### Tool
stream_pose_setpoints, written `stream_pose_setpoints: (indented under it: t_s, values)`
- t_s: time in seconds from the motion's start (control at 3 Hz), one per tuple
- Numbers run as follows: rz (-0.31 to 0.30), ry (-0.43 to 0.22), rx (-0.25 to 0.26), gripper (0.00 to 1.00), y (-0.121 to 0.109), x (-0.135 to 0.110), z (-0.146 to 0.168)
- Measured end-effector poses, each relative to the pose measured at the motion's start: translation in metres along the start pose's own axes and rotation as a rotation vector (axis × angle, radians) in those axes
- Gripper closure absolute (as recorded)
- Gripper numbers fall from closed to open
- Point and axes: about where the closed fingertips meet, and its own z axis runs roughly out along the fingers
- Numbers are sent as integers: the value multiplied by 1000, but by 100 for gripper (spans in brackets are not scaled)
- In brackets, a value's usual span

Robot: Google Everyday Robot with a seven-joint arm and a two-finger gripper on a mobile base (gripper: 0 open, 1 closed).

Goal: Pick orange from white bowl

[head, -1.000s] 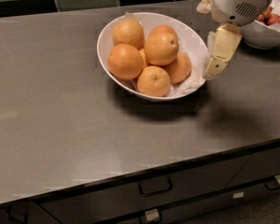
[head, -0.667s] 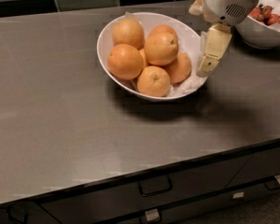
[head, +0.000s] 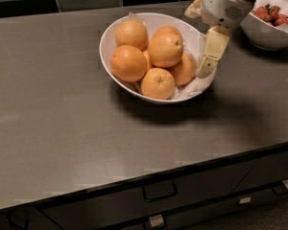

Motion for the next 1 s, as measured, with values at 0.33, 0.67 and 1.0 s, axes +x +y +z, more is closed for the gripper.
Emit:
stream_pose_setpoints:
  t_s: [0.33,0.67,1.0]
  values:
    - [21,6,10,0,-4,-5,5]
    - [38,8,15,10,-7,-9,10]
    - [47,9,18,15,-9,-12,15]
